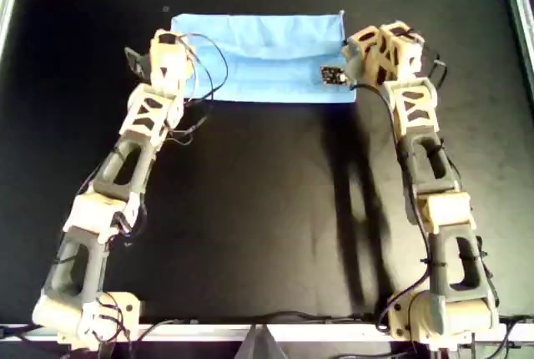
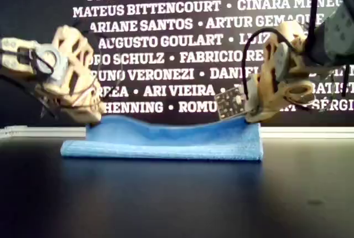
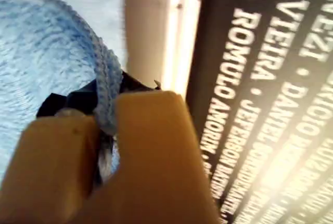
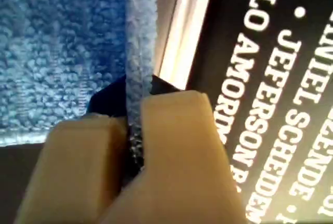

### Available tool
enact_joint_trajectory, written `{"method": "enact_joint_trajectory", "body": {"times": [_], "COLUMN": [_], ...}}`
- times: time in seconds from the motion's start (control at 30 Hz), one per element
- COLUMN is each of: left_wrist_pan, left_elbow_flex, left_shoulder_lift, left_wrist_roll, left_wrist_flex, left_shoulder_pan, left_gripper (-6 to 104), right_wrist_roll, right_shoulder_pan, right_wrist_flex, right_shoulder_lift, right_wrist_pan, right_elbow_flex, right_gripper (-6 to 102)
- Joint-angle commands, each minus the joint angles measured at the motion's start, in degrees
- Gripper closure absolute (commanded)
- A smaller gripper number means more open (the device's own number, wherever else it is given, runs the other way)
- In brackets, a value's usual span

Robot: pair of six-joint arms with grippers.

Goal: Fold a cloth

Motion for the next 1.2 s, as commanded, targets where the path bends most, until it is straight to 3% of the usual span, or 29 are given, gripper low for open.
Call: {"method": "enact_joint_trajectory", "body": {"times": [0.0,0.47,0.63,0.73,0.97,1.17], "left_wrist_pan": [-0.09,0.09,0.26,0.26,-0.62,-0.79], "left_elbow_flex": [-4.57,-3.96,-4.83,-4.31,-3.96,-3.87], "left_shoulder_lift": [2.37,2.37,2.37,2.37,2.37,2.99], "left_wrist_roll": [0.53,0.53,0.53,0.53,0.53,0.53], "left_wrist_flex": [-1.32,-1.32,-1.32,-1.32,-1.32,-0.88], "left_shoulder_pan": [1.93,2.81,2.81,2.81,2.81,2.90], "left_gripper": [98,98,94,82,32,10], "right_wrist_roll": [-0.26,-0.26,0.70,0.70,-0.18,0.53], "right_shoulder_pan": [0.26,0.44,0.35,0.35,0.18,0.18], "right_wrist_flex": [-0.18,-0.26,-0.26,-0.26,-0.26,-0.26], "right_shoulder_lift": [1.85,1.85,1.76,1.76,2.29,3.60], "right_wrist_pan": [-0.26,0.53,0.62,0.62,0.53,0.09], "right_elbow_flex": [-5.63,-6.42,-6.42,-6.42,-6.42,-6.42], "right_gripper": [95,95,92,81,42,35]}}
